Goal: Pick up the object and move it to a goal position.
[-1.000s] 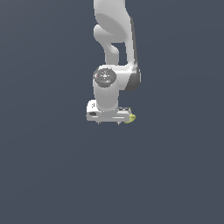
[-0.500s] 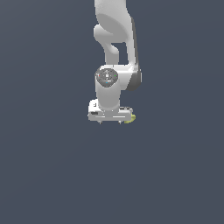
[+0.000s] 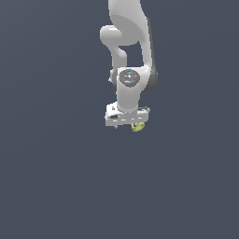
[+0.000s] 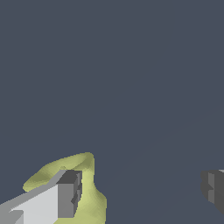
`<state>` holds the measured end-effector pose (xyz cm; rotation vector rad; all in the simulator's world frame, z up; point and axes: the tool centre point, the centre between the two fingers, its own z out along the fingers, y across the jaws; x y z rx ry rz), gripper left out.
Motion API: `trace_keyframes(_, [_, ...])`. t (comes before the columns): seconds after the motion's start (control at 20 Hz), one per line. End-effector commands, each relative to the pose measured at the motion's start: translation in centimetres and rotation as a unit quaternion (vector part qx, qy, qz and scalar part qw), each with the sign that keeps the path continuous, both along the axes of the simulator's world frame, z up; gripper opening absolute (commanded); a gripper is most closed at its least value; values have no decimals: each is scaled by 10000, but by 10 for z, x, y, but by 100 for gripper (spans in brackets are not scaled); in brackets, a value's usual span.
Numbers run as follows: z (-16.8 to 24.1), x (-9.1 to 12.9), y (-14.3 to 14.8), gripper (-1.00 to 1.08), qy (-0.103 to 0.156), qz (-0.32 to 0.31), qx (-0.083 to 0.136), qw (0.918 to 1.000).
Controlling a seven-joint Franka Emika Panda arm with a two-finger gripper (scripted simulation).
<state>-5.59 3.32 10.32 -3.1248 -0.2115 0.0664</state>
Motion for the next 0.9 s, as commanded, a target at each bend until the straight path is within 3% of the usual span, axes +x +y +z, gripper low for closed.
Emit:
trace_keyframes(0.0, [-3,-14,16,100,-48,310,-2,9995])
trace_keyframes(0.45, [-12,-56,55,100,-179,1161,-2,9931])
trace_keyframes(0.85, [-14,-69,65,100,-216,1405,0,9898])
